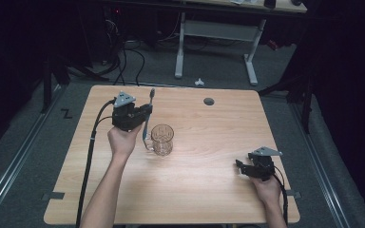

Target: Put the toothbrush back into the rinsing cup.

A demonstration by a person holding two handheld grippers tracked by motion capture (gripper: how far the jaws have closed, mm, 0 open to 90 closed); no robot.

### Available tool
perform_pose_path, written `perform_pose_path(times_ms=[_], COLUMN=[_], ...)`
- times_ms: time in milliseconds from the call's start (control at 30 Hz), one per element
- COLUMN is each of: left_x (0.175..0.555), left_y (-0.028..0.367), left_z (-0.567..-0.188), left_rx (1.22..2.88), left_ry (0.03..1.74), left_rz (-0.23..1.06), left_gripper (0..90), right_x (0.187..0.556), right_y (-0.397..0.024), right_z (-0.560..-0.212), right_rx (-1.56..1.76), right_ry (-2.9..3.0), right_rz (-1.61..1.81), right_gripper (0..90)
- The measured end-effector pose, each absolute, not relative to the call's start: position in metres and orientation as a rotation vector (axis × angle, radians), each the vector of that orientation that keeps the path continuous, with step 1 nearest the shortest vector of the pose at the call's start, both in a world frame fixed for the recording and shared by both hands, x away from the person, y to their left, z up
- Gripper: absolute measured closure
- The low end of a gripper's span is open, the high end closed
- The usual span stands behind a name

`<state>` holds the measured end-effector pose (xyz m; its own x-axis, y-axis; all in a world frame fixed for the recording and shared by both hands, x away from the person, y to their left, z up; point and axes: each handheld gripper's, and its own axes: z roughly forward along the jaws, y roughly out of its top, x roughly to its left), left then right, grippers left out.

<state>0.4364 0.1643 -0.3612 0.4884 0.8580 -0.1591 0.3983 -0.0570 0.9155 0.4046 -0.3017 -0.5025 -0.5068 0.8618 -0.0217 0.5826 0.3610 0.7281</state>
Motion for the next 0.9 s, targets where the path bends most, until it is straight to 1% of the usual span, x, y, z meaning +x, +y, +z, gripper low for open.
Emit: perform_pose_path(times_ms=[367,900], left_x=[0.443,0.449], left_y=[0.161,0.156], left_z=[-0.363,-0.369], left_rx=[1.639,1.669], left_ry=[1.086,1.089], left_rz=[0.539,0.52], left_gripper=[80.9,80.7], right_x=[0.405,0.405], right_y=[-0.302,-0.302], right_z=[-0.503,-0.503], right_rx=[1.26,1.261], right_ry=[2.227,2.225], right_rz=[0.946,0.948], right_gripper=[34.6,34.6])
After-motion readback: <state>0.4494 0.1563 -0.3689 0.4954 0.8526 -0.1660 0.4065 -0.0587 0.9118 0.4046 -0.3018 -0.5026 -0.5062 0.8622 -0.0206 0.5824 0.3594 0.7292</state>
